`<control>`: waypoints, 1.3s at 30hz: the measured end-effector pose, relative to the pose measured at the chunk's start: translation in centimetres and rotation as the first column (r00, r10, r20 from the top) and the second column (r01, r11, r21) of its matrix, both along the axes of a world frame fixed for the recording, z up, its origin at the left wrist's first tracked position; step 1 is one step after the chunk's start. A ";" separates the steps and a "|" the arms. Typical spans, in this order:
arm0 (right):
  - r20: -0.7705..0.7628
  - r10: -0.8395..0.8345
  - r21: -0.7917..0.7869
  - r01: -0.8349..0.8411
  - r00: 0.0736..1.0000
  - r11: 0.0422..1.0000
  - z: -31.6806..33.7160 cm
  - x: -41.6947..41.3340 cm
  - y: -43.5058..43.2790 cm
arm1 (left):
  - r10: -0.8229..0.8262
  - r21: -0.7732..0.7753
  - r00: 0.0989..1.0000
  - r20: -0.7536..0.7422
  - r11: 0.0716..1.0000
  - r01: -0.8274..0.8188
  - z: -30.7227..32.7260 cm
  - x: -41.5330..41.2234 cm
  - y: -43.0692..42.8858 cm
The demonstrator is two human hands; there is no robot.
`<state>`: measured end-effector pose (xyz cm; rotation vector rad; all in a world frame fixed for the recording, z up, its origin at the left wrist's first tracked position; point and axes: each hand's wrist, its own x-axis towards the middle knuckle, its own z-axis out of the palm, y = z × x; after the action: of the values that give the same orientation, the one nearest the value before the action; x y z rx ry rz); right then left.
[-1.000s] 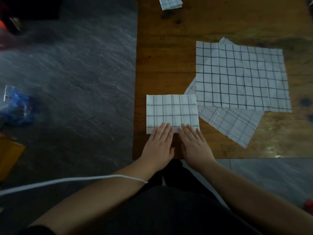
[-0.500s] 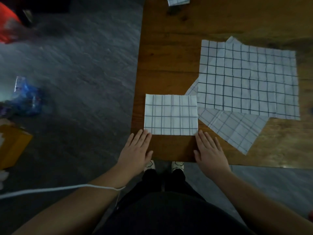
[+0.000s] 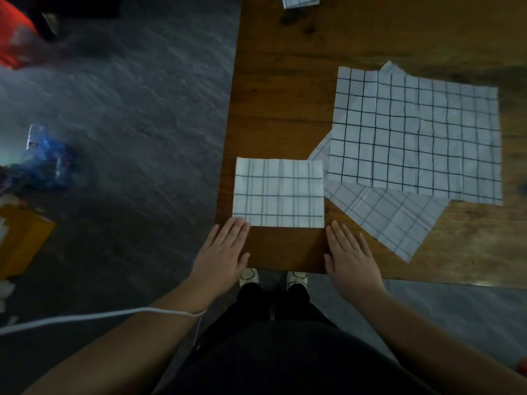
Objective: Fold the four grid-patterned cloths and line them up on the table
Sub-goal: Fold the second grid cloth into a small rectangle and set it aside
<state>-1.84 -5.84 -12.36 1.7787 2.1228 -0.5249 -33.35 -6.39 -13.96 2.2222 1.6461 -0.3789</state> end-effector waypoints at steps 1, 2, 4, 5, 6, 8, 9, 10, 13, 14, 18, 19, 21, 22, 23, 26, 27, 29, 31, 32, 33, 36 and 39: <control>-0.003 -0.025 0.009 0.025 1.000 1.000 0.2 -0.1 0.0 | 0.020 -0.014 1.000 -0.008 1.000 -0.020 0.2 -0.4 -0.1; -0.023 -0.050 0.018 0.051 0.998 0.999 0.4 -0.6 0.0 | 0.026 -0.021 1.000 0.002 0.999 -0.026 0.4 -0.2 -0.1; -0.097 -0.030 0.042 0.034 0.995 0.999 0.8 -2.9 0.3 | -0.013 -0.030 0.999 0.042 0.999 0.014 0.8 1.3 0.2; -0.132 0.024 0.054 -0.017 0.991 0.998 0.8 -4.3 0.5 | -0.039 -0.018 0.998 0.058 0.999 0.040 0.9 2.5 0.4; -0.159 0.083 0.055 -0.075 0.984 0.996 0.6 -5.7 0.6 | -0.050 0.000 0.996 0.071 0.999 0.050 1.0 3.6 0.7; -0.179 0.159 0.025 -0.157 0.971 0.987 0.0 -7.6 1.2 | -0.021 0.013 0.997 0.077 1.000 0.020 0.7 5.3 1.4; -0.177 0.169 0.010 -0.170 0.970 0.985 -0.3 -8.0 1.6 | -0.002 0.005 0.998 0.069 1.000 0.002 0.5 5.6 1.6; -0.169 0.172 0.002 -0.175 0.970 0.985 -0.4 -8.0 1.9 | 0.005 -0.004 0.998 0.059 1.000 -0.005 0.3 5.5 1.7; -0.139 0.162 0.021 -0.161 0.977 0.987 -0.5 -6.4 2.0 | -0.042 0.025 0.997 0.059 0.999 0.040 -0.1 4.0 1.3; -0.129 0.133 0.034 -0.129 0.983 0.991 -0.5 -5.5 1.9 | -0.055 0.032 0.996 0.068 0.998 0.053 -0.2 3.2 1.2; -0.100 0.038 0.014 -0.037 0.994 0.999 -0.3 -2.6 1.4 | -0.034 0.032 0.996 0.087 0.999 0.031 -0.2 0.7 0.7; -0.102 0.027 0.016 -0.026 0.994 1.000 -0.2 -2.5 1.3 | -0.025 0.026 0.995 0.092 0.999 0.022 0.0 0.5 0.6; -0.104 -0.018 0.051 0.023 0.994 0.998 0.3 -3.0 1.6 | 0.006 0.009 0.993 0.116 1.000 -0.007 0.5 0.7 0.6; -0.109 -0.046 0.079 0.055 0.993 0.995 0.7 -3.6 2.0 | 0.030 0.010 0.989 0.144 0.999 -0.032 0.9 0.9 0.7; -0.124 -0.063 0.110 0.077 0.990 0.991 1.0 -4.3 2.5 | 0.057 0.018 0.981 0.187 0.998 -0.061 1.2 1.2 0.9; -0.226 0.000 0.167 0.039 0.974 0.985 1.6 -7.2 4.1 | 0.171 0.018 0.916 0.364 0.981 -0.191 2.2 1.7 1.8; -0.272 0.012 0.165 0.034 0.962 0.986 1.5 -8.3 4.7 | 0.240 0.000 0.876 0.419 0.964 -0.264 2.4 1.9 2.3; -0.329 -0.046 0.137 0.096 0.943 0.986 1.2 -9.7 6.0 | 0.445 -0.094 0.747 0.494 0.881 -0.463 3.0 2.3 3.4; -0.318 -0.142 0.091 0.179 0.937 0.980 1.1 -10.3 7.2 | 0.586 -0.176 0.634 0.505 0.789 -0.589 3.3 2.4 4.7; -0.291 -0.140 0.093 0.173 0.947 0.980 1.0 -10.3 7.5 | 0.592 -0.179 0.636 0.494 0.786 -0.593 3.3 2.2 5.3; -0.261 -0.092 0.120 0.127 0.961 0.985 1.0 -10.2 7.6 | 0.578 -0.175 0.658 0.482 0.800 -0.575 3.3 1.9 5.8; -0.251 0.146 0.145 -0.112 0.957 0.983 1.3 -11.0 7.6 | 0.561 -0.205 0.674 0.480 0.819 -0.536 3.1 0.8 7.1; -0.235 0.225 0.059 -0.217 0.946 0.974 1.2 -12.4 8.2 | 0.592 -0.273 0.651 0.475 0.803 -0.530 3.0 0.0 7.8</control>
<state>-14.23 2.40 -11.14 1.5299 2.4699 -0.6783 -33.34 1.43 -10.95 1.4116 1.7983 0.3048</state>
